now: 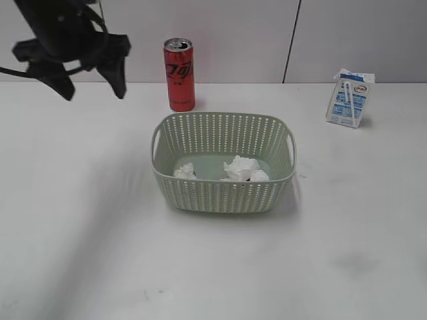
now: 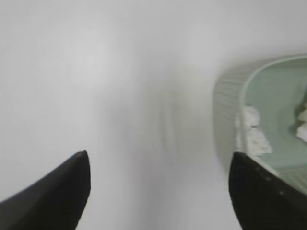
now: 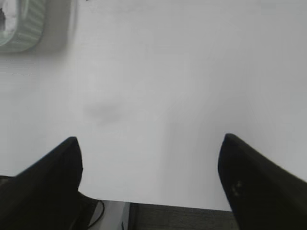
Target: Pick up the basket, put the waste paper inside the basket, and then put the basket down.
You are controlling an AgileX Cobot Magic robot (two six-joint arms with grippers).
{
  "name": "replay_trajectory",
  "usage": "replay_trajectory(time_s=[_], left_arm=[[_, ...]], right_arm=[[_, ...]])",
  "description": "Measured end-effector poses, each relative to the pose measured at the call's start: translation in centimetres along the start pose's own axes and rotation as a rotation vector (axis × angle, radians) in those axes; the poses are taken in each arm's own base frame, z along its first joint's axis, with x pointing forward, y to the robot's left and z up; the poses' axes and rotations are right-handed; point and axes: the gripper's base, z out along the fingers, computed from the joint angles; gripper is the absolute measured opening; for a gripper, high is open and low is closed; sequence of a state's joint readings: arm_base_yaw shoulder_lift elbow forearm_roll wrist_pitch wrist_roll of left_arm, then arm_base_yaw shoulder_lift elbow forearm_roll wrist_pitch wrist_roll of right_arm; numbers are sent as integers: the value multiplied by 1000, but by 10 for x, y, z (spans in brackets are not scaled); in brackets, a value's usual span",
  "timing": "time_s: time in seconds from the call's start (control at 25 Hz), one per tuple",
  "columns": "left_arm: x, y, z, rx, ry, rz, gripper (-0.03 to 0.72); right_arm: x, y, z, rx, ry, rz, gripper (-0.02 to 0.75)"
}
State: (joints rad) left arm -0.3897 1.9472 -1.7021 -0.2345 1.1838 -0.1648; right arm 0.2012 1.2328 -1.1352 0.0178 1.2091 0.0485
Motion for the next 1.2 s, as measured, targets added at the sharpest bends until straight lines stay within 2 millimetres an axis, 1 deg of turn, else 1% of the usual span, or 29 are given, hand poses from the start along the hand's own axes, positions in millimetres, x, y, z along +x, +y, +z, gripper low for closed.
replay_trajectory(time_s=[0.16, 0.28, 0.36, 0.44, 0.52, 0.6, 0.64, 0.72, 0.76, 0.8, 0.88, 0.96, 1.04, 1.2], left_arm=[[-2, 34, -34, -122, -65, 28, 685], [1, 58, -55, -163, -109, 4, 678], [10, 69, -69, -183, -124, 1, 671], [24, 74, -82, -211, -133, 14, 662], [41, 81, -86, -246, -120, 14, 659], [61, 92, -90, -272, -101, -4, 657], [72, 98, -89, -283, -80, -19, 655], [99, 105, -90, -298, -55, -38, 650], [113, 105, -95, -300, -60, -41, 647], [129, 105, -95, -300, -54, -42, 643], [160, 102, -103, -296, -91, -39, 634], [188, 100, -106, -283, -132, -37, 624], [217, 98, -112, -276, -196, -30, 616], [267, 96, -116, -270, -319, -12, 599]], right_arm=[[30, 1, -12, -35, -34, 10, 663], [56, 0, -17, -37, -58, 9, 652], [74, -1, -17, -39, -75, 8, 646], [90, -2, -19, -40, -106, -1, 639], [106, -2, -17, -42, -132, -12, 632], [122, -3, -16, -40, -168, -22, 626], [130, -4, -14, -39, -179, -27, 622], [146, -5, -12, -39, -221, -40, 608], [154, -6, -10, -39, -239, -41, 601], [162, -6, -8, -37, -250, -50, 596], [177, -7, -6, -38, -292, -54, 592], [188, -8, -4, -39, -330, -57, 592], [197, -8, -6, -41, -385, -59, 590], [209, -9, -13, -43, -484, -64, 587]])
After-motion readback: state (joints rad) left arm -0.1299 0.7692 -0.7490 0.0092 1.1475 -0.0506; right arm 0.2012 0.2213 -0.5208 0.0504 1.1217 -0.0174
